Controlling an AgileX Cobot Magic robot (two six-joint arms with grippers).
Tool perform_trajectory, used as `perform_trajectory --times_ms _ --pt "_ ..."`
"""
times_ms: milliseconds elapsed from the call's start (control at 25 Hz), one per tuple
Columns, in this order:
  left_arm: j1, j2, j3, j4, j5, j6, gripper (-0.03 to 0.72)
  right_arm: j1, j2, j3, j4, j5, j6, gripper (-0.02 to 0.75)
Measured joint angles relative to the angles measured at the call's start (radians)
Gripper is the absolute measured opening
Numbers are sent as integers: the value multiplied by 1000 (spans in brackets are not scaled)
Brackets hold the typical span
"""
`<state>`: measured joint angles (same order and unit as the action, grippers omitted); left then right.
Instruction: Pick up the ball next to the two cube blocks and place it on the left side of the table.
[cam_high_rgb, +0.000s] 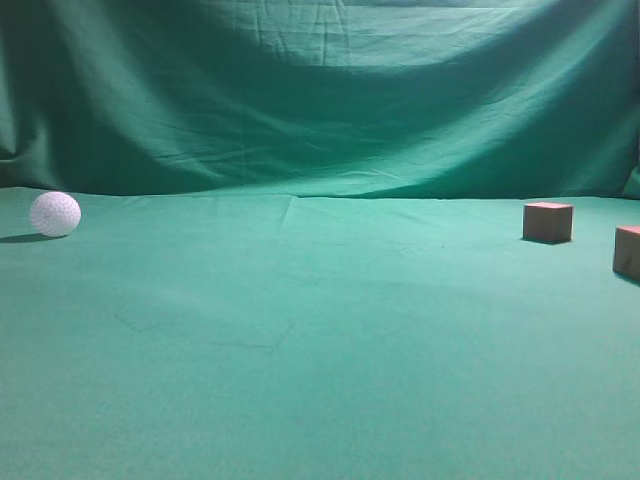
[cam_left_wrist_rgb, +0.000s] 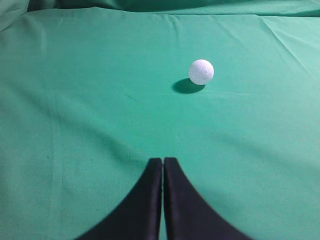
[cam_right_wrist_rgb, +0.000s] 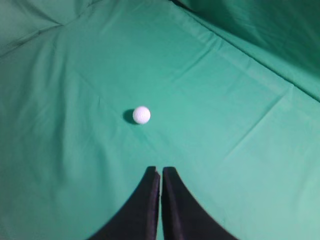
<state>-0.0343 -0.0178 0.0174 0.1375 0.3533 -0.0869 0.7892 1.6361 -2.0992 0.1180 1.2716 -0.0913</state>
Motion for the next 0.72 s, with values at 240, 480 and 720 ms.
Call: perform_trajectory --times_ms 240,480,720 --pt "0 0 0 0 0 0 0 0 -232 300 0 -41 0 0" --pt "0 0 0 0 0 0 0 0 -469 611 0 -153 -22 0" --pt "0 0 0 0 0 0 0 0 -691 826 0 -188 -68 0"
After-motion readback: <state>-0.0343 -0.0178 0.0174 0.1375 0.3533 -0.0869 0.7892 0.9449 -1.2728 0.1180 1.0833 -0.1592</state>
